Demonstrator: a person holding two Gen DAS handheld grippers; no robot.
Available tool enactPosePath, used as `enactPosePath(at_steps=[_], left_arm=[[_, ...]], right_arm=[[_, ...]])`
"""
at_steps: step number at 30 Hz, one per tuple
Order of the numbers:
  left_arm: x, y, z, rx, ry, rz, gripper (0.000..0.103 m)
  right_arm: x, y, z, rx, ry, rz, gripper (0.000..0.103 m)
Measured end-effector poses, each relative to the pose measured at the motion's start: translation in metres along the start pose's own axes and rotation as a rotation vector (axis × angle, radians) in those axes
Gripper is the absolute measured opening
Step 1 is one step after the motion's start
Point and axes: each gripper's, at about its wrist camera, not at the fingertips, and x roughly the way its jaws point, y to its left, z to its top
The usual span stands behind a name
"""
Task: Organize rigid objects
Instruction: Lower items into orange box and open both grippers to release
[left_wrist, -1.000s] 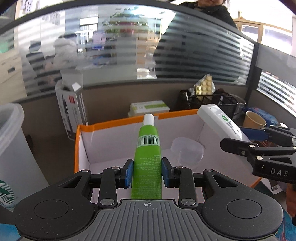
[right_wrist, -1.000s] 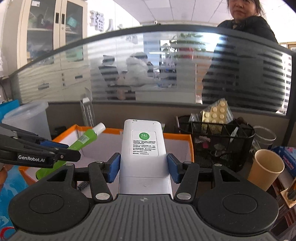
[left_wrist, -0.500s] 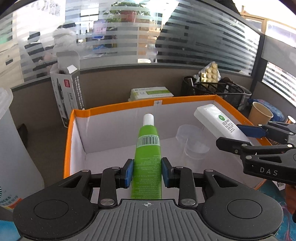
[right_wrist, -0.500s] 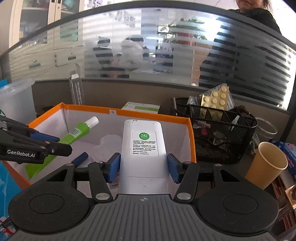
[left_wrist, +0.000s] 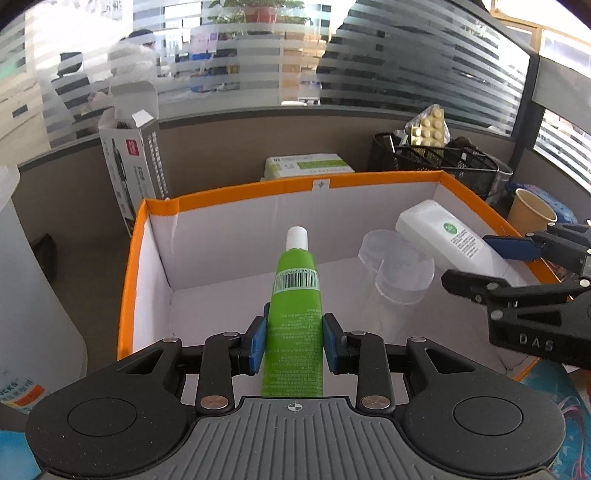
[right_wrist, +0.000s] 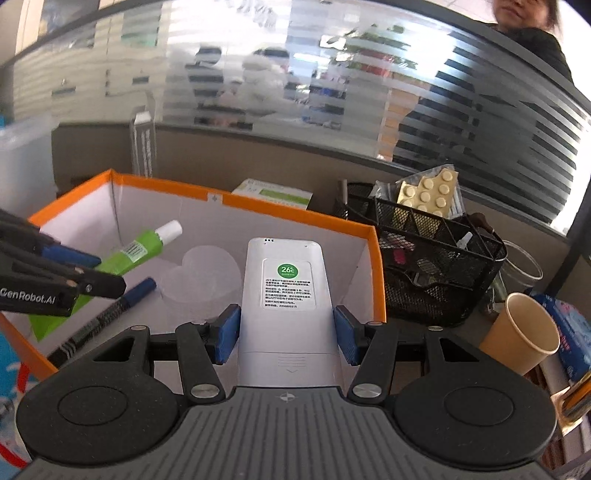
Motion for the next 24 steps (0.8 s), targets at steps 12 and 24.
enactPosePath(at_steps=[12, 24], left_arm=[[0.004, -0.004, -0.004, 0.019, 0.04, 0.001, 0.031], [0.011, -0.005, -0.008, 0.011, 0.067, 0.011, 0.031]], right_arm=[[0.018, 0.012, 0.011, -0.117, 0.124, 0.063, 0.051], [0.018, 0.016, 0.012, -0.181, 0.154, 0.06, 0.035]])
